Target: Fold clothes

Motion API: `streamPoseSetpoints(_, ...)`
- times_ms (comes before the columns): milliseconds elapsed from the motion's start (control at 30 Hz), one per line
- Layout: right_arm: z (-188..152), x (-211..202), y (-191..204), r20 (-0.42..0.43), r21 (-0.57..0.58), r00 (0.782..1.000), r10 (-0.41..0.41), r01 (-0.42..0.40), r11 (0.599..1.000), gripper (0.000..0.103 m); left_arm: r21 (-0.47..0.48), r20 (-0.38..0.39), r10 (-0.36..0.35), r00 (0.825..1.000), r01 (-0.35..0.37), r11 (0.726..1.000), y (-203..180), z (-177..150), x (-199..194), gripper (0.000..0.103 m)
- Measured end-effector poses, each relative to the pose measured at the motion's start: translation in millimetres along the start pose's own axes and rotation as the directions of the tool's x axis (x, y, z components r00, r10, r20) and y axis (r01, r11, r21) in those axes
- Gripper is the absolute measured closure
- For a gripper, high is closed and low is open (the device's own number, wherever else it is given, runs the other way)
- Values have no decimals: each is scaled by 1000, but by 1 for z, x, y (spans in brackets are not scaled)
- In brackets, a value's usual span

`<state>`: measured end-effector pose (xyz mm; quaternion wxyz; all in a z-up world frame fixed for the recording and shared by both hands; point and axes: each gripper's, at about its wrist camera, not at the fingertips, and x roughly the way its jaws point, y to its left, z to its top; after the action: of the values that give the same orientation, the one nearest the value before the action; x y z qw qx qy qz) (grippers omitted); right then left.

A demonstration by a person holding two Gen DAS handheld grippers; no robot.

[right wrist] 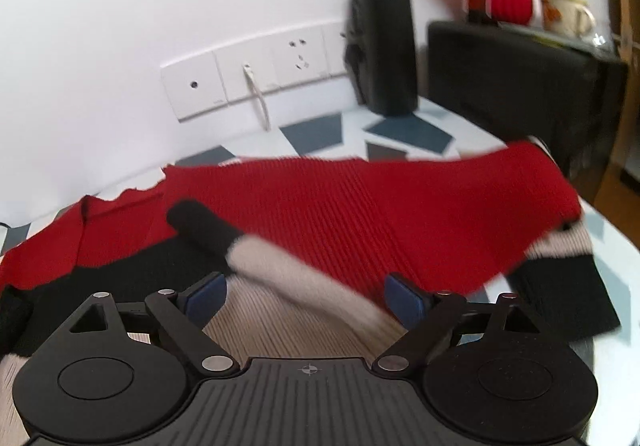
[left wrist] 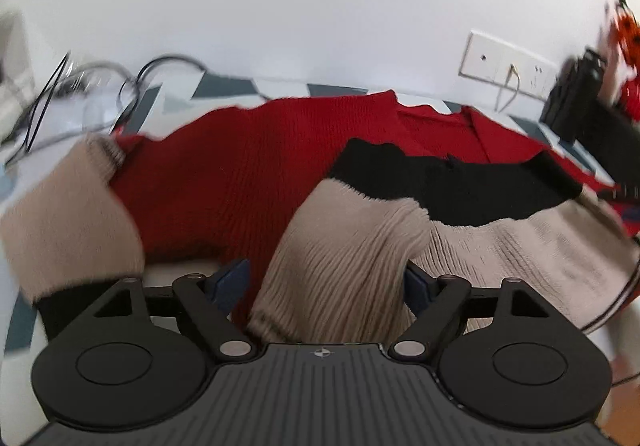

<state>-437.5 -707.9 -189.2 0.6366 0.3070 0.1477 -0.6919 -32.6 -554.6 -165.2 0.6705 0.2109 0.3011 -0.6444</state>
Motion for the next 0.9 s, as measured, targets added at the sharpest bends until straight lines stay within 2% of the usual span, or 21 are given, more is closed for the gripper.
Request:
streamPoseSetpoints(67, 6, 13, 9, 0, -38, 1000, 8, -8, 999, 1, 16, -29, -10, 1000, 10, 1000, -5, 6, 17, 22)
streamPoseSetpoints(233, 9, 43, 30, -57, -169, 998, 5, -14, 986, 2, -2, -79, -5, 997, 5, 1000, -8, 16, 51, 22)
streamPoseSetpoints(267, 8, 47, 32, -77, -173, 997, 17, -30, 984, 7, -14, -86, -16, 996, 15, 1000, -7, 18, 54, 23)
streamPoseSetpoints(300, 7, 51, 33, -98, -177, 995, 29, -46, 983, 25, -27, -93, -28, 995, 26, 999, -5, 19, 56, 34)
streamPoseSetpoints(333, 6, 54, 33, -129, -178, 990, 60, -83, 981, 36, -35, -99, -36, 994, 33, 999, -4, 20, 55, 56)
streamPoseSetpoints(367, 5, 54, 33, -147, -171, 986, 74, -99, 980, 49, -49, -99, -49, 994, 44, 998, 0, 21, 51, 66)
streamPoseSetpoints(400, 5, 49, 31, -135, -154, 988, 74, -95, 983, 65, -63, -98, -61, 993, 55, 996, 4, 22, 47, 80)
streamPoseSetpoints(433, 7, 44, 25, -130, -107, 987, 94, -108, 988, 73, -77, -97, -74, 992, 66, 995, 9, 23, 43, 86)
streamPoseSetpoints(500, 11, 27, 12, -104, 0, 983, 148, -149, 989, 92, -139, -92, -159, 983, 145, 980, 23, 23, 29, 88)
streamPoseSetpoints(600, 19, -11, -9, -12, 143, 973, 229, -225, 964, 93, -130, -68, -198, 978, 188, 973, 32, 27, 2, 89)
streamPoseSetpoints(733, 34, -67, -22, 108, 221, 956, 274, -291, 931, 94, -104, -5, -286, 958, 284, 953, 34, 53, -43, 90)
streamPoseSetpoints(900, 48, -117, -36, 249, 301, 936, 249, -319, 899, 94, 6, 73, -400, 914, 401, 916, 19, 93, -101, 90)
